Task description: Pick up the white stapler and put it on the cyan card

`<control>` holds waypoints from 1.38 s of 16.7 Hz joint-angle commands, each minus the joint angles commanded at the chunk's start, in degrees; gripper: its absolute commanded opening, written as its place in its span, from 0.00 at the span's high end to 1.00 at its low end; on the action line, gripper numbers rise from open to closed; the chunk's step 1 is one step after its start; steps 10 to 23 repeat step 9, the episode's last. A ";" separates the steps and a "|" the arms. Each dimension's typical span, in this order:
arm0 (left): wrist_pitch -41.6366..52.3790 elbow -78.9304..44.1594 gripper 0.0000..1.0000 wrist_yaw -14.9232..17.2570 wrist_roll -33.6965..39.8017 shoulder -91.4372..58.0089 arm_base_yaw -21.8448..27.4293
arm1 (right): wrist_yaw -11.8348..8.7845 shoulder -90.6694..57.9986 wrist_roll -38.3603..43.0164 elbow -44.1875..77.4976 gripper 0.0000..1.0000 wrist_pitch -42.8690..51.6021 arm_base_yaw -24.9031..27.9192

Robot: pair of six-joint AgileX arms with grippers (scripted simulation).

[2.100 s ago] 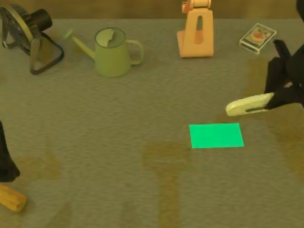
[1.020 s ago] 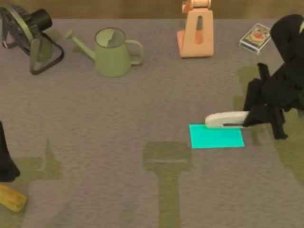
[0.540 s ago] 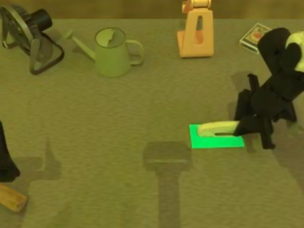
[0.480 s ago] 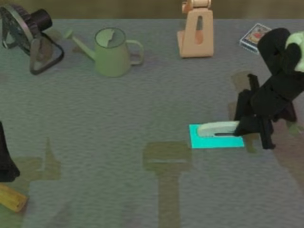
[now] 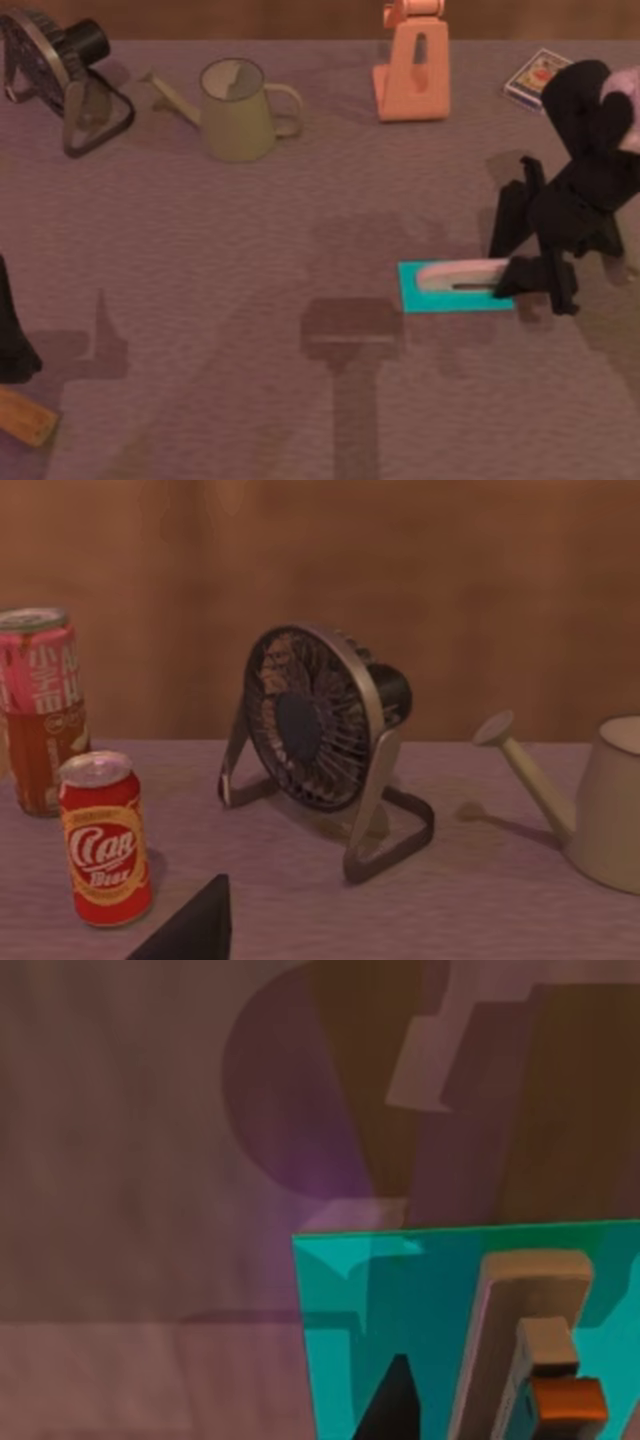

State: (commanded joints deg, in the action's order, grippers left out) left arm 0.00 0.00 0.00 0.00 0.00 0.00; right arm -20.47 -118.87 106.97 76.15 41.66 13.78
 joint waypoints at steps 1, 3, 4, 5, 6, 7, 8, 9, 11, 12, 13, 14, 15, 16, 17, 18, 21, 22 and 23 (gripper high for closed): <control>0.00 0.00 0.00 0.00 0.00 0.00 0.00 | 0.00 0.00 0.00 0.00 0.17 0.00 0.00; 0.00 0.00 0.00 0.00 0.00 0.00 0.00 | 0.00 0.00 0.00 0.00 0.02 0.00 0.00; 0.00 0.00 0.00 0.00 0.00 0.00 0.00 | 0.00 0.00 0.00 0.00 0.00 0.00 0.00; 0.00 0.00 0.00 0.00 0.00 0.00 0.00 | 0.00 0.00 0.00 0.00 0.00 0.00 0.00; 0.00 0.00 0.00 0.00 0.00 0.00 0.00 | 0.00 0.00 0.00 0.00 0.00 0.00 0.00; 0.00 0.00 0.00 0.00 0.00 0.00 0.00 | 0.00 0.00 0.00 0.00 0.00 0.00 0.00; 0.00 0.00 0.00 0.00 0.00 0.00 0.00 | 0.00 0.00 0.00 0.00 0.00 0.00 0.00; 0.00 0.00 0.00 0.00 0.00 0.00 0.00 | 0.00 0.00 0.00 0.00 0.00 0.00 0.00; 0.00 0.00 0.00 0.00 0.00 0.00 0.00 | 0.00 0.00 0.00 0.00 0.00 0.00 0.00; 0.00 0.00 0.00 0.00 0.00 0.00 0.00 | 0.00 0.00 0.00 0.00 0.00 0.00 0.00; 0.00 0.00 0.00 0.00 0.00 0.00 0.00 | 0.00 0.00 0.00 0.00 0.00 0.00 0.00; 0.00 0.00 0.00 0.00 0.00 0.00 0.00 | 0.00 0.00 0.00 0.00 0.00 0.00 0.00; 0.00 0.00 0.00 0.00 0.00 0.00 0.00 | 0.00 0.00 0.00 0.00 0.00 0.00 0.00; 0.00 0.00 0.00 0.00 0.00 0.00 0.00 | 0.00 0.00 0.00 0.00 0.00 0.00 0.00; 0.00 0.00 0.00 0.00 0.00 0.00 0.00 | 0.00 0.00 0.00 0.00 0.00 0.00 0.00; 0.00 0.00 0.00 0.00 0.00 0.00 0.00 | 0.00 0.00 0.00 0.00 0.00 0.00 0.00; 0.00 0.00 0.00 0.00 0.00 0.00 0.00 | 0.00 0.00 0.00 0.00 0.00 0.00 0.00; 0.00 0.00 0.00 0.00 0.00 0.00 0.00 | 0.00 0.00 0.00 0.00 0.00 0.00 0.00; 0.00 0.00 0.00 0.00 0.00 0.00 0.00 | 0.00 0.00 0.00 0.00 0.00 0.00 0.00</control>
